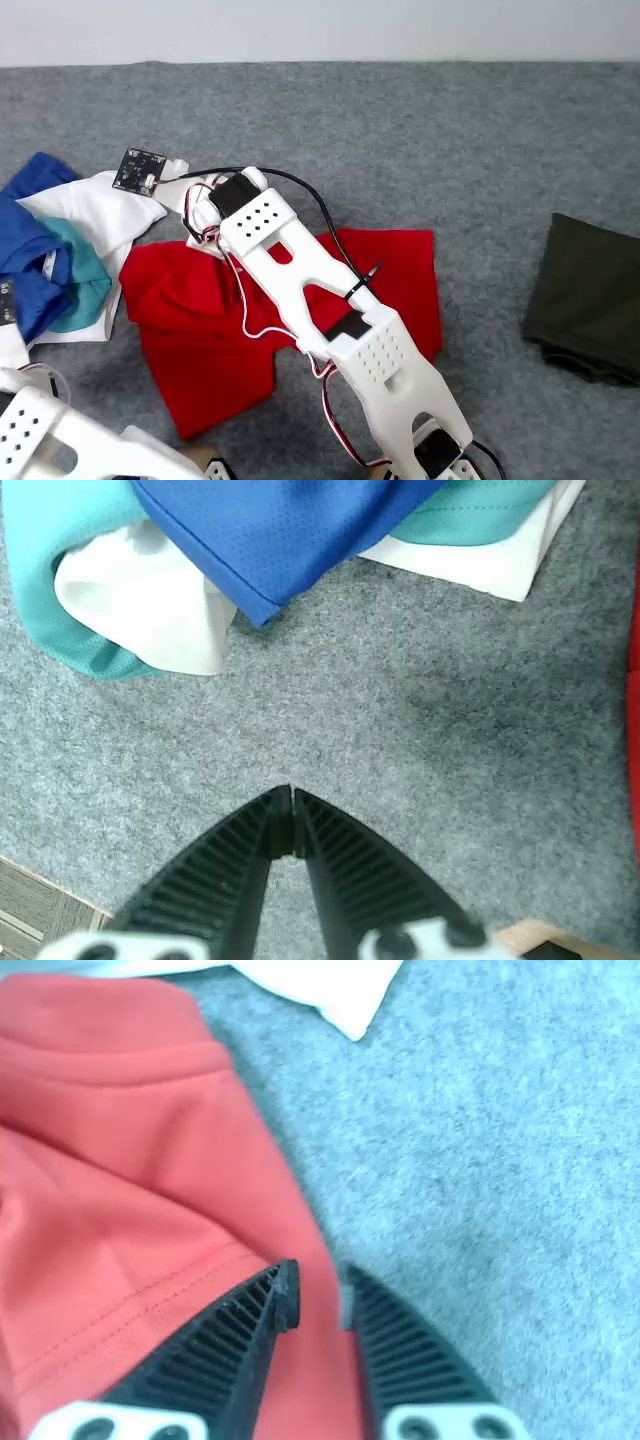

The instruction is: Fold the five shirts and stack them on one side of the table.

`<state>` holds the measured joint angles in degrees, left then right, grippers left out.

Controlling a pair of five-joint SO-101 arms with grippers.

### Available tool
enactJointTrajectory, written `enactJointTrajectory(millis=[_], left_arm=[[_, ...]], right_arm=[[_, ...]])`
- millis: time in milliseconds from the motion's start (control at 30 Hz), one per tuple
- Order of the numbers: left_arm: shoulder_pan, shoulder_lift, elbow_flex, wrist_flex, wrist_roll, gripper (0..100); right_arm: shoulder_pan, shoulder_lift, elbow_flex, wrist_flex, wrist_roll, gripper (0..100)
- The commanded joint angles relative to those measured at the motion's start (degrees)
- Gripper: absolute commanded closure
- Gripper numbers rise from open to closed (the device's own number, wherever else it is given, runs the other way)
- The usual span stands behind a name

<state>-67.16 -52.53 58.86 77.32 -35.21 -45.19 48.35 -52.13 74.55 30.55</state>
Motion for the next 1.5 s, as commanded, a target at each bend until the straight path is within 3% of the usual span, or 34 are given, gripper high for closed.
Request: enactJointTrajectory(millis=[0,367,833,1033,1200,1467], left_arm=[[0.09,-0.18,-0.22,-0.53,-0.35,99],[0.09,-0.18,-0.22,-0.53,-0.35,99],[0.09,-0.18,-0.22,-0.53,-0.26,99],[0.09,-0.18,-0.22,-0.53,-0.26,99],[0.09,-0.18,-0.13,-0.53,-0.26,99],[0.09,-0.18,-0.13,-0.53,-0.26,99]], right_arm=[[-0.40,0.48,-5.45,0.92,-0.44,81.9],[-4.79,1.01,-17.49,28.62,-0.35,88.5],[-8.48,4.18,-9.67,27.38,-12.75,81.8],[-8.31,9.01,-9.85,25.10,-12.40,83.7],[-8.22,9.01,-13.45,21.41,-9.58,99.1],[-8.22,9.45,-26.37,17.45,-0.35,98.8]])
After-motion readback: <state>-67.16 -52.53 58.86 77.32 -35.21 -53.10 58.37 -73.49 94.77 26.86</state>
